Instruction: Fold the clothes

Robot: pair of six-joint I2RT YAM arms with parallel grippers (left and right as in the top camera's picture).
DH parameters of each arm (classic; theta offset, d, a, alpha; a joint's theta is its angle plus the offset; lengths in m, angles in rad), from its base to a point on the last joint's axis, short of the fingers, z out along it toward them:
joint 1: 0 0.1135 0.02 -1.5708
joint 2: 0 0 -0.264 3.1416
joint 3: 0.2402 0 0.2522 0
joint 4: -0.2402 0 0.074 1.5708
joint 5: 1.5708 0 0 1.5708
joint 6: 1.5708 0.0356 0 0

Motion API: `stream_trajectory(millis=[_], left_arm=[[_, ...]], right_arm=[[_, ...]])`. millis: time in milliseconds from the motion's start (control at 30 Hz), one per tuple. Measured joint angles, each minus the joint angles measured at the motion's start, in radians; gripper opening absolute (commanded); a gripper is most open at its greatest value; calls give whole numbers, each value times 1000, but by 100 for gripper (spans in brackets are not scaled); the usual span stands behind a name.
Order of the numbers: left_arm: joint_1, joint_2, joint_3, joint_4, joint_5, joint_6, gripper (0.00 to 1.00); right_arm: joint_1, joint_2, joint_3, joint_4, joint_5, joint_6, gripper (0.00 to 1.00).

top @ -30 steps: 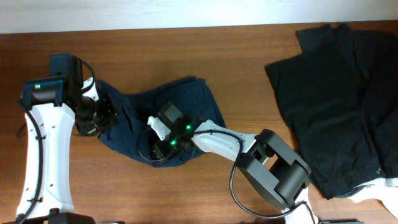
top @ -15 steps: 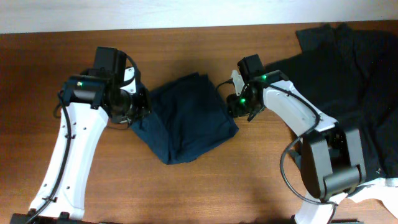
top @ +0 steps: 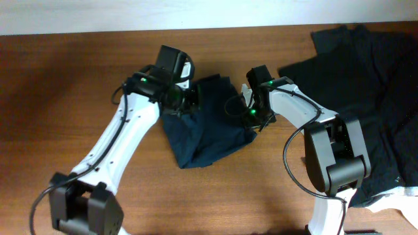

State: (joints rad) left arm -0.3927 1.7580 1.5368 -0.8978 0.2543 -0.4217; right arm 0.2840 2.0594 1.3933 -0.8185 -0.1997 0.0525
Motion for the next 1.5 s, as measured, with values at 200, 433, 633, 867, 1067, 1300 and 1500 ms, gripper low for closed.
stream_trajectory(millis=[200, 433, 633, 867, 1067, 1300, 1500], left_arm=[[-70, 117, 0, 134, 17, -54, 43], [-14, 134, 12, 270, 55, -57, 68], [143, 144, 20, 392, -161, -44, 69], [187, 333, 29, 418, -230, -16, 70], [199, 381, 36, 186, -236, -11, 64], [173, 382, 40, -383, -84, 11, 39], [141, 311, 53, -272, 11, 51, 99]], right_arm=[[1, 1, 2, -13, 0, 0, 45], [-68, 4, 135, -254, 1, 27, 66], [-132, -82, 432, -447, -103, -32, 70], [77, -67, 378, -378, -311, -78, 69], [115, -42, 31, -192, -269, -3, 68], [116, -41, -43, -158, 118, 52, 70], [103, -109, 52, -225, 328, 105, 76]])
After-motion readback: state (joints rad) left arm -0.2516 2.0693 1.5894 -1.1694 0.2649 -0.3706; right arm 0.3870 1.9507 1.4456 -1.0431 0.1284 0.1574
